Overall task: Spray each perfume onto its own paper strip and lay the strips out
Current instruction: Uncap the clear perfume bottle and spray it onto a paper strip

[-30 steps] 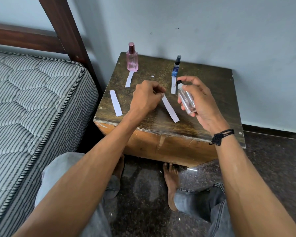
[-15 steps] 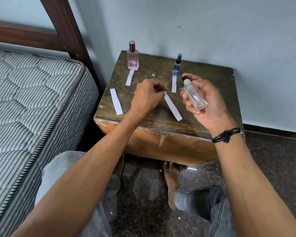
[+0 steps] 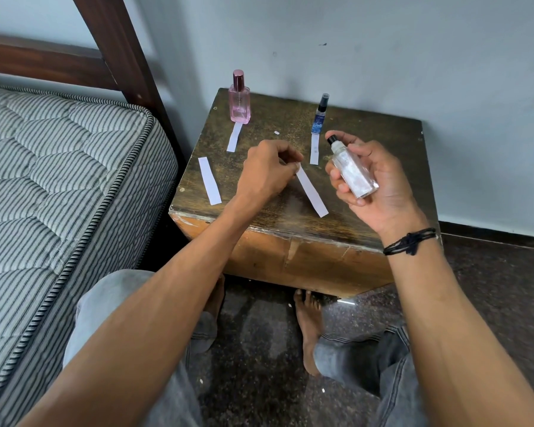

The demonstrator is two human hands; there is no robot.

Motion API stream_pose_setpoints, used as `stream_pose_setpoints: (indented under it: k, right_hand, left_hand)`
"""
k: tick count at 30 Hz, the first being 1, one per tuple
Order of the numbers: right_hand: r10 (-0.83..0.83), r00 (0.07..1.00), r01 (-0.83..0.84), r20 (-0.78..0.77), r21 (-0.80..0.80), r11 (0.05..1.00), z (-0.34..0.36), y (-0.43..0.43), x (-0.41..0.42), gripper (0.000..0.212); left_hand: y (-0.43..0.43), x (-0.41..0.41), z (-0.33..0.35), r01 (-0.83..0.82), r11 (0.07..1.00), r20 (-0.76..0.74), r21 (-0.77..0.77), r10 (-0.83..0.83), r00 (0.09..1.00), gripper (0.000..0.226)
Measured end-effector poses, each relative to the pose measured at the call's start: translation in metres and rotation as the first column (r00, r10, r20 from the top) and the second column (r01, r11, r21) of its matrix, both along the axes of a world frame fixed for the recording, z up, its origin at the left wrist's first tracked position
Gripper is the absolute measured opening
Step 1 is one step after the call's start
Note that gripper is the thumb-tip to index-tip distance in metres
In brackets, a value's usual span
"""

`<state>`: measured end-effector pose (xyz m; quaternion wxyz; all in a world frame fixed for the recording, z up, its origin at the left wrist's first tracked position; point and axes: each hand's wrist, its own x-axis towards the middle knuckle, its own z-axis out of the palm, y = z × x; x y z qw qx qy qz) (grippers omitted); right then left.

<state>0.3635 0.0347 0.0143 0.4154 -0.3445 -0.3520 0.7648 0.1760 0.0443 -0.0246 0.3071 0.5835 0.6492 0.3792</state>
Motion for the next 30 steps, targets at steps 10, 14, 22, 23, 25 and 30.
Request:
stream_pose_setpoints:
  k: [10, 14, 22, 23, 25, 30]
  right_hand:
    - [0.033, 0.999, -0.033, 0.012, 0.023, 0.999, -0.0071, 0.0052, 0.0002, 0.029]
    - [-0.026, 0.997, 0.02, 0.074, 0.075, 0.997, -0.0075, 0.0045, 0.0006, 0.032]
    - [-0.092, 0.995, 0.091, 0.042, 0.044, 0.995, -0.0022, 0.0022, -0.0032, 0.031]
    - [-0.091, 0.995, 0.09, 0.038, 0.037, 0.995, -0.0024, 0.0024, -0.0038, 0.031]
    - [-0.098, 0.995, 0.097, 0.032, 0.032, 0.995, -0.0031, 0.003, -0.0042, 0.027]
    - [-0.167, 0.983, 0.162, 0.075, 0.068, 0.984, -0.0041, 0.0049, -0.0021, 0.017]
  left_hand:
    - [-0.0022, 0.0011, 0.0025, 0.018, 1.0, -0.037, 0.007, -0.018, 0.999, 0.012]
    - [-0.0031, 0.0016, 0.0045, 0.025, 1.0, -0.046, 0.004, -0.025, 0.999, 0.012]
    - [-0.0041, 0.0021, 0.0048, 0.03, 0.999, -0.052, 0.016, -0.029, 0.998, 0.012]
    - [-0.0043, 0.0024, 0.0045, 0.031, 0.999, -0.054, 0.017, -0.03, 0.998, 0.013]
    - [-0.0046, 0.0026, 0.0041, 0.033, 0.999, -0.058, 0.018, -0.032, 0.998, 0.013]
    - [-0.0046, 0.0025, 0.0047, 0.034, 0.999, -0.059, 0.008, -0.033, 0.998, 0.013]
